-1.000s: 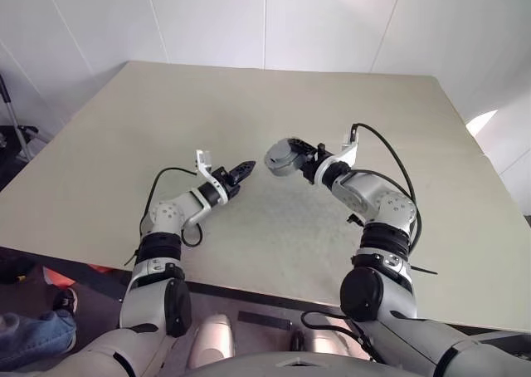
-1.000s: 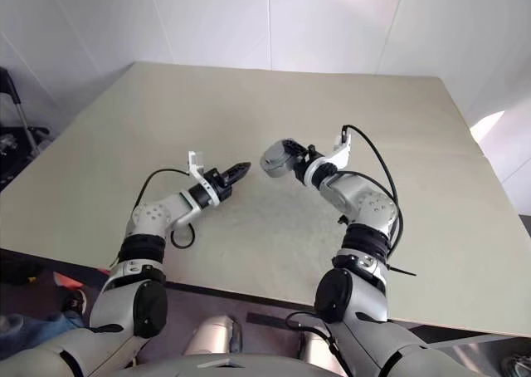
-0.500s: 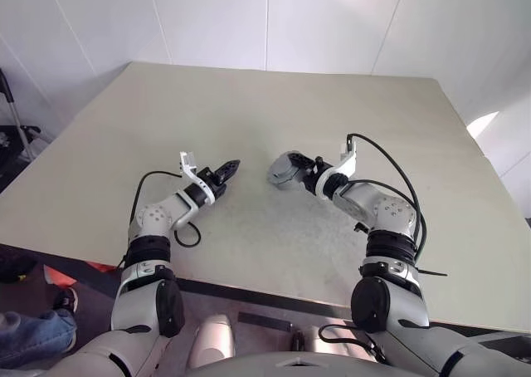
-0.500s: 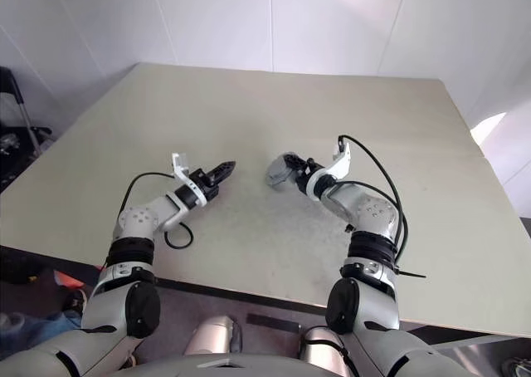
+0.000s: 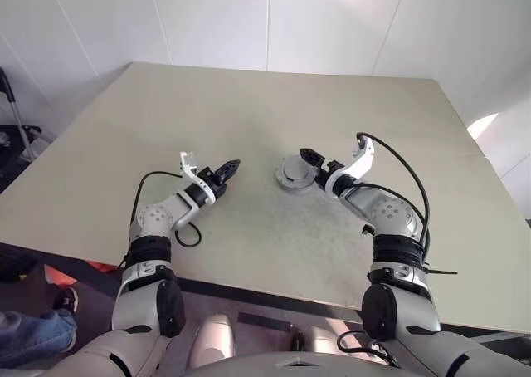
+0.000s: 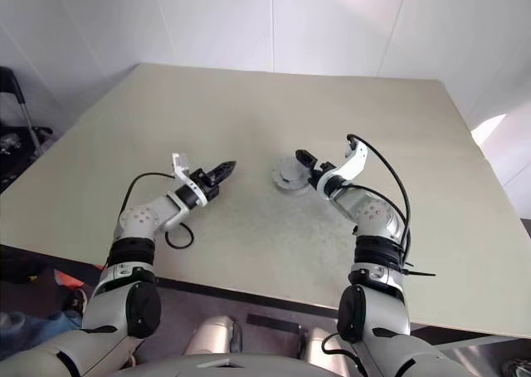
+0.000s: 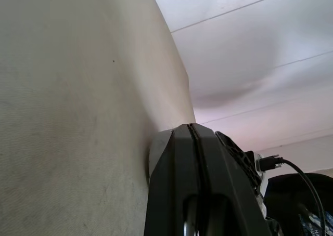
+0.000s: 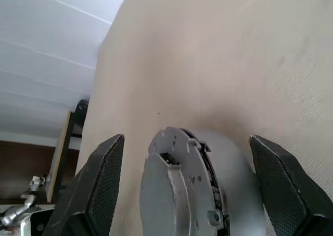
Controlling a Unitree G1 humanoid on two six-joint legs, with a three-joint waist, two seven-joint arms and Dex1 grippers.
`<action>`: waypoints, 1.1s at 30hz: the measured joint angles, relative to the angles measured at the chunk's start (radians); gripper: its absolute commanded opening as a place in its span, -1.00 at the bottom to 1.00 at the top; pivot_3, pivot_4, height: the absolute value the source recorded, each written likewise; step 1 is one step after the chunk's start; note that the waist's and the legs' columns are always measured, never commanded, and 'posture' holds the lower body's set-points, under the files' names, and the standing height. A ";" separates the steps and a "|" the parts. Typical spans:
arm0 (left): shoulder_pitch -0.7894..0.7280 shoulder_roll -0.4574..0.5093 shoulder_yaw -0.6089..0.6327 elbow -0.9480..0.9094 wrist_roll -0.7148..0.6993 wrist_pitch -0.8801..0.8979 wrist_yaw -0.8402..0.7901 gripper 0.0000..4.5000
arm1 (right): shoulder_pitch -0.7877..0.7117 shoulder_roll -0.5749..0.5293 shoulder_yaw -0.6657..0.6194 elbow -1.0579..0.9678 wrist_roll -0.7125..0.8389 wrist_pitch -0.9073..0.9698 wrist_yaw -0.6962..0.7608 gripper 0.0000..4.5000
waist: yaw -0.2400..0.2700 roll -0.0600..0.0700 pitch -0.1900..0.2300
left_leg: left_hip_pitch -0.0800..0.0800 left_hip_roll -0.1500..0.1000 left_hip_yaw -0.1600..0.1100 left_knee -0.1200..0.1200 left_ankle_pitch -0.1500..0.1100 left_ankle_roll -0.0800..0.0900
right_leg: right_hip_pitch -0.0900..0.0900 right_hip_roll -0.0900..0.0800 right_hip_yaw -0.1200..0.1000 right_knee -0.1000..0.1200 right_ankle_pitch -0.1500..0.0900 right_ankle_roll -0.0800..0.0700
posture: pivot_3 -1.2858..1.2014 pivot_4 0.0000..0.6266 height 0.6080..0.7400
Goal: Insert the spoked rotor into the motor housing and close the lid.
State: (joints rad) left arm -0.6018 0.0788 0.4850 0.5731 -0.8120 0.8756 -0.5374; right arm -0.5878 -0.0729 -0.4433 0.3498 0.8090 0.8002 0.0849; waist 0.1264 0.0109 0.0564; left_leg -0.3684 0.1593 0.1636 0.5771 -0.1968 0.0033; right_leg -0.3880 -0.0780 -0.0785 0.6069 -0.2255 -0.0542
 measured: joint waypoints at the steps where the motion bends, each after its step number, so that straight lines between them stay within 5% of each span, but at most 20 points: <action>1: 0.000 -0.001 -0.002 0.000 0.000 0.000 0.000 -1.00 | 0.002 -0.005 0.011 -0.016 -0.012 -0.015 0.016 0.93 | 0.000 0.000 0.000 | 0.000 0.000 0.000 0.000 0.000 0.000 | 0.000 0.000 0.000 0.000 0.000 0.000 | 0.03 -1.00 1.00; 9: 0.000 -0.003 -0.006 0.007 0.000 -0.005 -0.001 -1.00 | 0.032 -0.065 0.153 -0.093 -0.148 -0.118 0.136 0.93 | -0.001 0.000 0.000 | 0.000 0.000 0.000 0.000 0.000 0.001 | 0.000 0.000 0.000 0.000 -0.002 -0.004 | 0.03 -1.00 1.00; 17: -0.005 -0.003 -0.014 0.013 0.002 -0.008 -0.003 -1.00 | 0.106 -0.177 0.591 -0.093 -0.590 -0.423 0.265 0.93 | -0.003 -0.001 0.000 | 0.000 0.000 0.000 0.001 0.000 0.001 | 0.001 0.000 0.000 0.000 -0.003 -0.004 | 0.03 -1.00 1.00; 27: -0.006 -0.001 -0.019 0.013 0.004 -0.008 -0.003 -1.00 | 0.091 -0.147 0.594 0.016 -0.660 -0.575 0.288 0.93 | -0.005 -0.002 0.000 | 0.004 0.001 0.000 0.003 -0.001 0.002 | 0.004 0.001 0.000 0.000 -0.002 -0.006 | 0.03 -1.00 1.00; 31: -0.006 -0.001 -0.019 0.013 0.005 -0.008 -0.003 -1.00 | 0.090 -0.141 0.577 0.025 -0.660 -0.574 0.294 0.38 | -0.006 -0.002 0.000 | 0.004 0.001 0.000 0.004 -0.001 0.003 | 0.005 0.001 0.000 0.000 -0.002 -0.006 | 0.03 -1.00 1.00; 33: -0.005 -0.001 -0.020 0.013 0.005 -0.009 -0.003 -1.00 | 0.090 -0.137 0.569 0.026 -0.660 -0.570 0.294 0.37 | -0.006 -0.003 0.000 | 0.004 0.001 0.000 0.004 -0.001 0.003 | 0.005 0.001 0.000 0.000 -0.002 -0.007 | 0.03 -1.00 1.00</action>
State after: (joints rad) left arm -0.6073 0.0774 0.4646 0.5863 -0.8069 0.8663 -0.5407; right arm -0.4981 -0.2096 0.1252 0.3754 0.1491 0.2303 0.3792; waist 0.1207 0.0084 0.0566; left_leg -0.3646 0.1607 0.1634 0.5815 -0.1982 0.0065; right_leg -0.3834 -0.0775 -0.0785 0.6071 -0.2274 -0.0607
